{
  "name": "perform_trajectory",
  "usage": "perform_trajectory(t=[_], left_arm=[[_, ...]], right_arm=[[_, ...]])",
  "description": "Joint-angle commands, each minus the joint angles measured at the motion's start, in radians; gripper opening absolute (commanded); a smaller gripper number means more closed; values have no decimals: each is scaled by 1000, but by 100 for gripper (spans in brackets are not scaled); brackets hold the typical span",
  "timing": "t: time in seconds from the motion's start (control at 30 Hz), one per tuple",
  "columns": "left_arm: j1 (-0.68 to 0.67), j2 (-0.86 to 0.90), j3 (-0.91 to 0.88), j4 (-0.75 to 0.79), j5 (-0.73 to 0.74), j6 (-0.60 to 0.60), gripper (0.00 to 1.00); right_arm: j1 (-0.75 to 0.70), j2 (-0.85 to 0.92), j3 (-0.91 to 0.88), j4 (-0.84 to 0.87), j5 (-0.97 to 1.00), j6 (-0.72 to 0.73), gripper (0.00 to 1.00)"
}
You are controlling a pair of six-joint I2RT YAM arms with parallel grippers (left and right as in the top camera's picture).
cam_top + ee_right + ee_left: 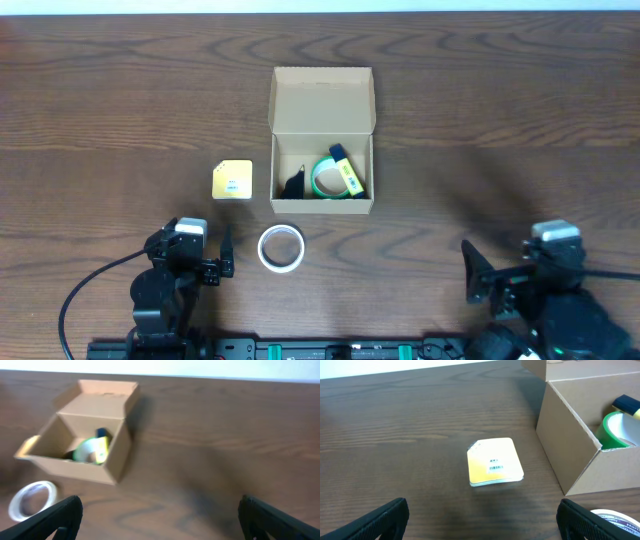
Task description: Pack container
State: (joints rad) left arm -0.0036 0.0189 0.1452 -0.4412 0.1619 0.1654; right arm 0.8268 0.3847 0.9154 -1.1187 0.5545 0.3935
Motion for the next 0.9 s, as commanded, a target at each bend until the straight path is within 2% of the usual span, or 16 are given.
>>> perform_trajectory(t=[0.0,0.1,0.2,0.37,0.67,0.87], left_arm=[[3,-1,-17,-3,11,14,95],[3,-1,-17,-3,12,14,95],[3,-1,-17,-3,12,14,95],[3,-1,-17,-3,12,14,96],[3,-1,-18,-3,12,14,95],[3,-1,-18,-3,12,14,95]], right_arm=[[-64,-19,-117,71,100,-154,99],[-235,-66,-315,301,19,-252,99],[-467,-117,-502,546,-261,-397,99],[-705,-216,-621,584,-457,-404,99],[-755,-286,-707,557,-480,-403,99],[-755,-285,-716,455,-480,-402,99]])
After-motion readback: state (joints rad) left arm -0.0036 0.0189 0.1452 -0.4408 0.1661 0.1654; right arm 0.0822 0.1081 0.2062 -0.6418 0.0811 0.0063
